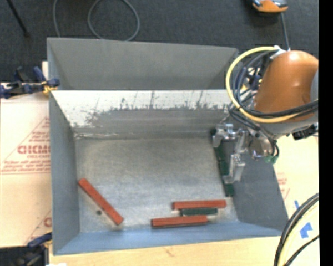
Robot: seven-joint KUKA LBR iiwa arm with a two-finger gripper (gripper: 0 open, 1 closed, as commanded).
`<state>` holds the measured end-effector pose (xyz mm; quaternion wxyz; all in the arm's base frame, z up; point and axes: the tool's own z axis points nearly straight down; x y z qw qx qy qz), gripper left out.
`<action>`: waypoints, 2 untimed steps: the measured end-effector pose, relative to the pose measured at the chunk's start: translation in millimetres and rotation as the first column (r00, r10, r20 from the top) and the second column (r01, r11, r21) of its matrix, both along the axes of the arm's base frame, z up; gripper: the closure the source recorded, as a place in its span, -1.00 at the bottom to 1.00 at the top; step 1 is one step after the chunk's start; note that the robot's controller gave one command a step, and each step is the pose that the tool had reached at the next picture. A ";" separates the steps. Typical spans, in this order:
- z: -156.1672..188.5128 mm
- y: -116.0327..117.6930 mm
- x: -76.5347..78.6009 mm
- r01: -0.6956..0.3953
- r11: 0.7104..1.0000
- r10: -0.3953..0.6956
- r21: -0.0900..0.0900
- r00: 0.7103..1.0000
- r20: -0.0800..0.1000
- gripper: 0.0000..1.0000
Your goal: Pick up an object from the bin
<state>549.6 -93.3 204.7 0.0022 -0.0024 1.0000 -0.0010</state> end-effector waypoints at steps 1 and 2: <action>-97.9 7.2 -52.4 -0.279 0.960 0.279 0.002 0.960 -0.006 -1.00; -131.5 -50.8 -71.8 -0.272 0.962 0.272 -0.007 0.962 0.018 -1.00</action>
Offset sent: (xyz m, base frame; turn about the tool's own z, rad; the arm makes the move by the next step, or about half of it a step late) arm -0.0519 0.0079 -0.0968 -0.2838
